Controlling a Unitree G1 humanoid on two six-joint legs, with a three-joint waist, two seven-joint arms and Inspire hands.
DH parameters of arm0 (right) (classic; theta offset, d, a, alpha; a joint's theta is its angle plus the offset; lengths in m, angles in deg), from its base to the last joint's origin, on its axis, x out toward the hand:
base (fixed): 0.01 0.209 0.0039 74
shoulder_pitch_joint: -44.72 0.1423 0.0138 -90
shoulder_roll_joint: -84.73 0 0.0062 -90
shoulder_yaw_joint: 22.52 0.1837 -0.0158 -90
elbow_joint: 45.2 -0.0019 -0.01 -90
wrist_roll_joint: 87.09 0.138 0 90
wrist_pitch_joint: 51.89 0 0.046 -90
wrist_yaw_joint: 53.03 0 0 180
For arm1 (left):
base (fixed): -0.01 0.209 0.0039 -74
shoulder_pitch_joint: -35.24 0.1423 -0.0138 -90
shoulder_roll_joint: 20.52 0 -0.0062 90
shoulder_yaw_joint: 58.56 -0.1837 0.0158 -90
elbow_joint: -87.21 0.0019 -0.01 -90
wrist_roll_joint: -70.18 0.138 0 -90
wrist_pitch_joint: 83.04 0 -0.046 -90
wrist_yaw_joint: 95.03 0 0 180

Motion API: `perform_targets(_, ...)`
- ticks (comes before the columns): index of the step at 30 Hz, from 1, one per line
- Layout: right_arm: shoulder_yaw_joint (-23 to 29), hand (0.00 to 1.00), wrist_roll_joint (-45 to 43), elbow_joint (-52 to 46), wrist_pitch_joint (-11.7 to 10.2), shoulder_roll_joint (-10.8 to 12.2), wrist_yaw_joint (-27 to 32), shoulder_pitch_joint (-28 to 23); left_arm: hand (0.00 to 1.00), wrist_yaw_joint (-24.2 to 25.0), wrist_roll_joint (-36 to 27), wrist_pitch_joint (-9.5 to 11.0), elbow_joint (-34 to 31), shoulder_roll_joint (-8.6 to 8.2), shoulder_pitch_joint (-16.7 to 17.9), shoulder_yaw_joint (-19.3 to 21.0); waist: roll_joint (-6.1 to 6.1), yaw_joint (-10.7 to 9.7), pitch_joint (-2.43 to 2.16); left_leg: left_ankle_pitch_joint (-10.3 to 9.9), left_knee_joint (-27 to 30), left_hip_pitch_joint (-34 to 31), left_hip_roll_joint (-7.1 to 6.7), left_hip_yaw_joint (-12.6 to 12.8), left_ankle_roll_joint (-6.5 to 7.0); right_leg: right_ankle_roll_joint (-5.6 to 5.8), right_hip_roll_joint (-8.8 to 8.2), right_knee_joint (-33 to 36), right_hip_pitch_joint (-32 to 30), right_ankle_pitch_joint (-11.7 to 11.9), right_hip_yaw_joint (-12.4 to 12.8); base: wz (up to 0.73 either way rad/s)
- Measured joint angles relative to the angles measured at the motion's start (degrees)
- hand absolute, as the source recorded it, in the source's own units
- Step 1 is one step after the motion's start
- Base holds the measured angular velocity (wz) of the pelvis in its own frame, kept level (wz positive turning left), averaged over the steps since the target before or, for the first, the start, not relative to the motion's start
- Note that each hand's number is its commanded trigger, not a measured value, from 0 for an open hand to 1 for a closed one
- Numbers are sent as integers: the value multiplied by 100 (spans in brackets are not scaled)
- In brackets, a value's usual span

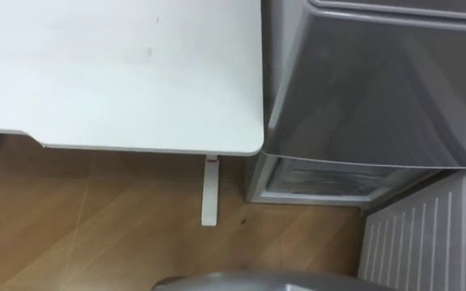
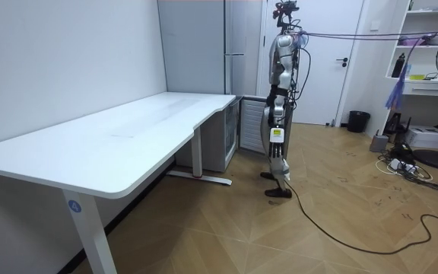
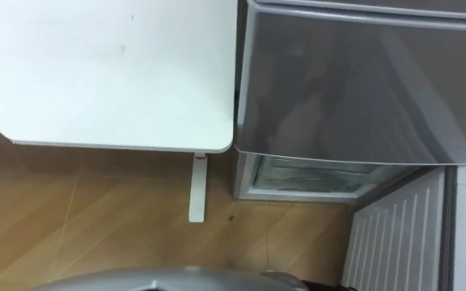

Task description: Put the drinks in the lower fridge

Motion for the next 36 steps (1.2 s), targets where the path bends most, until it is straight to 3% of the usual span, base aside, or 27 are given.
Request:
perform_targets(10,-289,0,-868,-308,29,0,209,110,0,-39,-4,-33,-270,23,-128,-398,-9,0,-3,0,6,-10,48,74,1,-62,100,6,-75,79,130,-6)
perform_targets(36,-450,0,-1564,-876,-36,8,613,109,0,-75,489,-39,-533,99,-190,-523,-101,-81,-22,0,-9,-19,27,209,1,-35,128,0,-182,130,432,-5)
